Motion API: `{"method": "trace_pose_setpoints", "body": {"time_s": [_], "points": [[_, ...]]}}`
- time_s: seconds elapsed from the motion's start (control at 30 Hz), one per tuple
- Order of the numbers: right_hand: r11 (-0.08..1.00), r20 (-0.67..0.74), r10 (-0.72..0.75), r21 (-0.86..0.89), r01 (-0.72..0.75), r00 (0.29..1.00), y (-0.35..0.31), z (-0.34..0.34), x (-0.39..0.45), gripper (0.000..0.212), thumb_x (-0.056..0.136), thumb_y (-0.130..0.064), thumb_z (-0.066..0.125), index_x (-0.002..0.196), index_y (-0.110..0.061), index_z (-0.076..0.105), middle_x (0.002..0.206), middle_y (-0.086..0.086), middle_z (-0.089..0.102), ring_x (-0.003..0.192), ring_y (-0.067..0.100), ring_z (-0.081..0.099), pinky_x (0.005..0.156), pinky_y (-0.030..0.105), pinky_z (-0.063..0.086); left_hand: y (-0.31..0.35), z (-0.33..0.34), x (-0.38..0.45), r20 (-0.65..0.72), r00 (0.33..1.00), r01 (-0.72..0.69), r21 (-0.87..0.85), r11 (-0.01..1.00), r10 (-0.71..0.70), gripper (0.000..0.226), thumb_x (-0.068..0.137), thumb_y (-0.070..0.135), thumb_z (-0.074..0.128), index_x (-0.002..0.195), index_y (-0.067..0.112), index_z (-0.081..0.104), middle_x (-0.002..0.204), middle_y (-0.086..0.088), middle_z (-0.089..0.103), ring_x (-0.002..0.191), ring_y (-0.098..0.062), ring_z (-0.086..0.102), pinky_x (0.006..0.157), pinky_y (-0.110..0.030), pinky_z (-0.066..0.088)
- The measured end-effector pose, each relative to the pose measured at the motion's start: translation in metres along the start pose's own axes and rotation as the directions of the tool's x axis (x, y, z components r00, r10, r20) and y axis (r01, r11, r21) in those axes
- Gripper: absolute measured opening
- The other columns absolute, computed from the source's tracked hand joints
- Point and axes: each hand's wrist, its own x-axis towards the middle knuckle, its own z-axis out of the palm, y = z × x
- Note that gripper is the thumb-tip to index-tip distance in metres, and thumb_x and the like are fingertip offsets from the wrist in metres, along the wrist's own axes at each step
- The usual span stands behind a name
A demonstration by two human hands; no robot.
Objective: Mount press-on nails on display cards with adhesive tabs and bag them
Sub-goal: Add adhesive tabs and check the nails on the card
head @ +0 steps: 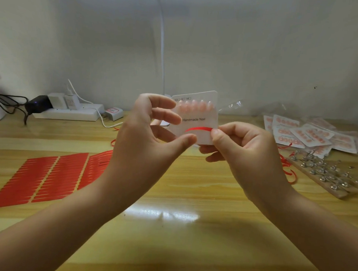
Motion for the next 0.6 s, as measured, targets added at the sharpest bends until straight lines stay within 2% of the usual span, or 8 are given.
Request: {"method": "trace_pose_setpoints", "body": {"time_s": [0.1, 0.27, 0.37, 0.43, 0.6], "points": [[1.000, 0.000, 0.007, 0.014, -0.007, 1.000, -0.002, -0.002, 0.002, 0.011, 0.092, -0.010, 0.060, 0.089, -0.011, 0.070, 0.077, 0.006, 0.074, 0.073, 0.017, 0.073, 0.060, 0.027, 0.058, -0.001, -0.001, 0.003, -0.004, 1.000, 0.020, 0.024, 1.000, -0.020, 0.048, 0.072, 0.023, 0.082, 0.109, 0.022, 0.052, 0.087, 0.007, 0.065, 0.073, -0.003, 0.066, 0.063, -0.017, 0.054], [1.000, -0.024, 0.013, -0.013, -0.013, 1.000, -0.003, -0.004, 0.004, 0.015, 0.094, -0.011, 0.058, 0.090, -0.016, 0.071, 0.075, 0.002, 0.074, 0.067, 0.020, 0.071, 0.048, 0.023, 0.050, -0.001, -0.006, 0.008, 0.015, 0.995, 0.104, -0.056, 0.993, -0.103, 0.044, 0.076, 0.019, 0.079, 0.110, 0.023, 0.052, 0.081, 0.003, 0.072, 0.076, -0.011, 0.070, 0.075, -0.035, 0.059], [0.999, -0.034, -0.004, -0.036, 0.002, 0.999, -0.001, -0.004, 0.004, 0.016, 0.094, -0.012, 0.058, 0.090, -0.019, 0.071, 0.070, 0.004, 0.072, 0.063, 0.029, 0.069, 0.046, 0.025, 0.046, 0.001, -0.009, 0.011, 0.049, 0.986, 0.161, -0.095, 0.982, -0.157, 0.049, 0.067, 0.029, 0.079, 0.108, 0.027, 0.052, 0.079, 0.009, 0.074, 0.070, -0.009, 0.070, 0.066, -0.019, 0.056], [1.000, -0.023, -0.015, -0.018, 0.014, 1.000, -0.001, -0.003, 0.004, 0.017, 0.095, -0.009, 0.056, 0.091, -0.018, 0.071, 0.072, 0.004, 0.073, 0.064, 0.025, 0.070, 0.048, 0.024, 0.050, 0.002, -0.012, 0.014, 0.053, 0.975, 0.221, -0.121, 0.968, -0.216, 0.052, 0.061, 0.034, 0.080, 0.105, 0.028, 0.054, 0.076, 0.012, 0.074, 0.063, -0.005, 0.069, 0.055, -0.010, 0.049], [0.993, 0.027, 0.018, 0.117, -0.021, 0.999, -0.005, -0.001, 0.003, 0.018, 0.095, -0.005, 0.054, 0.090, -0.013, 0.070, 0.079, 0.007, 0.075, 0.070, 0.021, 0.073, 0.055, 0.024, 0.055, -0.002, -0.017, 0.020, 0.014, 0.965, 0.261, -0.112, 0.959, -0.261, 0.046, 0.065, 0.029, 0.084, 0.100, 0.026, 0.054, 0.075, 0.015, 0.073, 0.056, -0.003, 0.066, 0.048, -0.008, 0.044]]}}
